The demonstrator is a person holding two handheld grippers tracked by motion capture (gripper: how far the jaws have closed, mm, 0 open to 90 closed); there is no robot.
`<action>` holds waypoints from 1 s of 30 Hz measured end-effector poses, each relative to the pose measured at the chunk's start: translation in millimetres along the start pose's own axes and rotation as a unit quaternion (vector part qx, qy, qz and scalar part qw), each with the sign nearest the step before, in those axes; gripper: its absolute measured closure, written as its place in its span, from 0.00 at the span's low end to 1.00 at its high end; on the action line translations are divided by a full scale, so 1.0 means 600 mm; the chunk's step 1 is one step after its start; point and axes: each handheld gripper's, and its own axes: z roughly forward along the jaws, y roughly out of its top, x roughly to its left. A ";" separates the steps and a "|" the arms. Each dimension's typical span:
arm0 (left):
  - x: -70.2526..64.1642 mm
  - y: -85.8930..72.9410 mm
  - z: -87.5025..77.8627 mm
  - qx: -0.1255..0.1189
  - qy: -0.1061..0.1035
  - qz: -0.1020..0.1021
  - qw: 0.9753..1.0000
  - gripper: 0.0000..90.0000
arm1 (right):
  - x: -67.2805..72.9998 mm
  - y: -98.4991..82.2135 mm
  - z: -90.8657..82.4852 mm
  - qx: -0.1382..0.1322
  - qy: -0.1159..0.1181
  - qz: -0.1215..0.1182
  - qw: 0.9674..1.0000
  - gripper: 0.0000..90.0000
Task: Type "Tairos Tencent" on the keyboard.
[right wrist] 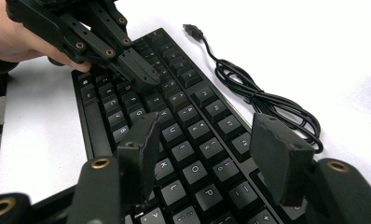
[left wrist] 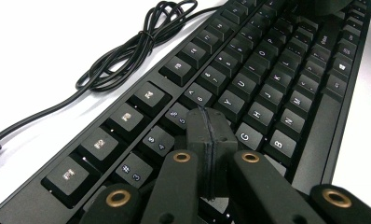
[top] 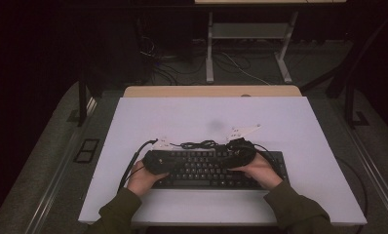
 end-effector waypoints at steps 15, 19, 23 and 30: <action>-0.004 0.005 -0.021 -0.024 -0.004 -0.007 1.000 0.98 | -0.001 0.000 -0.002 -0.003 0.000 0.000 1.000 0.47; -0.006 0.005 -0.027 -0.030 -0.004 -0.007 1.000 0.94 | -0.001 0.000 -0.002 -0.005 0.000 -0.001 1.000 0.47; -0.008 0.004 -0.032 -0.033 -0.002 -0.006 0.999 0.89 | -0.001 0.000 -0.003 -0.005 -0.001 0.000 1.000 0.47; -0.008 0.001 -0.040 -0.036 0.000 -0.004 0.999 0.74 | -0.001 0.001 -0.003 -0.006 -0.002 0.002 1.000 0.47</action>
